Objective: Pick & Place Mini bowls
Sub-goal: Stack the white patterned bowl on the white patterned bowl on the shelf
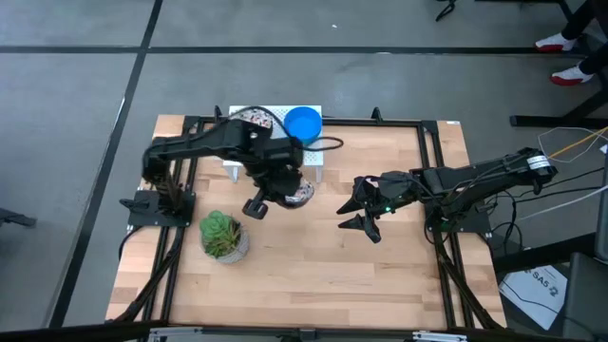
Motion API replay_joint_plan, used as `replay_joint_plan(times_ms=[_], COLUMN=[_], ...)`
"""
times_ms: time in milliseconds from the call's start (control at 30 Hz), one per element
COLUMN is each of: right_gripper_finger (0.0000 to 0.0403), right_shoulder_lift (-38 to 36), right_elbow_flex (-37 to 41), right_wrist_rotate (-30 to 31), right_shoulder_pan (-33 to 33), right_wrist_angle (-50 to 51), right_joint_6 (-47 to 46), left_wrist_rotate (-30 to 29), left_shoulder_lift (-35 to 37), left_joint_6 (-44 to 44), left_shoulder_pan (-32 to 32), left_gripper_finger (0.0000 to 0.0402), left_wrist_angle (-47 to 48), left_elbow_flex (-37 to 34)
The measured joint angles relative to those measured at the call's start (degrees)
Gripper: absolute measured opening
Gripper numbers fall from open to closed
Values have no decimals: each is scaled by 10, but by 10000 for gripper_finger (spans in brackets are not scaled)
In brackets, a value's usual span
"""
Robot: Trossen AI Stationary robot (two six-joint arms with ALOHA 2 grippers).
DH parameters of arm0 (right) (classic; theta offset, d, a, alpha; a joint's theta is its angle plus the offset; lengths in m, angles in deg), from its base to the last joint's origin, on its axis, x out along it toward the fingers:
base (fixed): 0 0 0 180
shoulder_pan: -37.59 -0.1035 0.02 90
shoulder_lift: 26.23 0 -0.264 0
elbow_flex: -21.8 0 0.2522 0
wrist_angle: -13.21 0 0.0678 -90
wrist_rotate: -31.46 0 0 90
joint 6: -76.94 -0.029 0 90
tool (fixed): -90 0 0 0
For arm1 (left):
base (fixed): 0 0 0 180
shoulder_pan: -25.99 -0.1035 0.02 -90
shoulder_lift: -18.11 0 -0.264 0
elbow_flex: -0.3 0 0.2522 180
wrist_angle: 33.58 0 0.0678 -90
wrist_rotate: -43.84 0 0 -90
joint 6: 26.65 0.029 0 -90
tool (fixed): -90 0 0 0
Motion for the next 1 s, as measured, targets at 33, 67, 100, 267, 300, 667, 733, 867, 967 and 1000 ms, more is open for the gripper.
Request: replay_joint_plan(times_ms=[33, 67, 100, 267, 300, 667, 733, 867, 967, 1000], right_gripper_finger=[213, 213, 213, 213, 213, 213, 213, 213, 213, 213], right_shoulder_lift=[0, 0, 0, 0, 0, 0, 0, 0, 0, 0], right_elbow_flex=[0, 0, 0, 0, 0, 0, 0, 0, 0, 0], right_wrist_rotate=[0, 0, 0, 0, 0, 51, 51, 55, 72, 76], right_shoulder_pan=[0, 0, 0, 0, 0, 0, 0, 0, 0, 0], right_wrist_angle=[0, 0, 0, 1, 1, -1, -1, -1, -1, -1], right_joint_6=[0, 0, 0, -4, -9, -32, -31, -30, -30, -30], left_wrist_rotate=[-7, -18, -30, -66, -72, -201, -220, -257, -285, -293], left_shoulder_lift=[8, 18, 28, 76, 86, 177, 190, 208, 218, 220], left_joint_6=[-8, -15, -23, -63, -71, -154, -164, -179, -181, -181], left_shoulder_pan=[2, 4, 6, 11, 11, 31, 37, 50, 59, 60], left_gripper_finger=[3, 3, 3, 3, 3, 3, 3, 3, 3, 3], left_wrist_angle=[0, 0, 0, -1, -1, -1, -2, -2, -8, -14], left_elbow_flex=[0, 0, 0, 0, 0, 0, 0, 0, 0, 0])
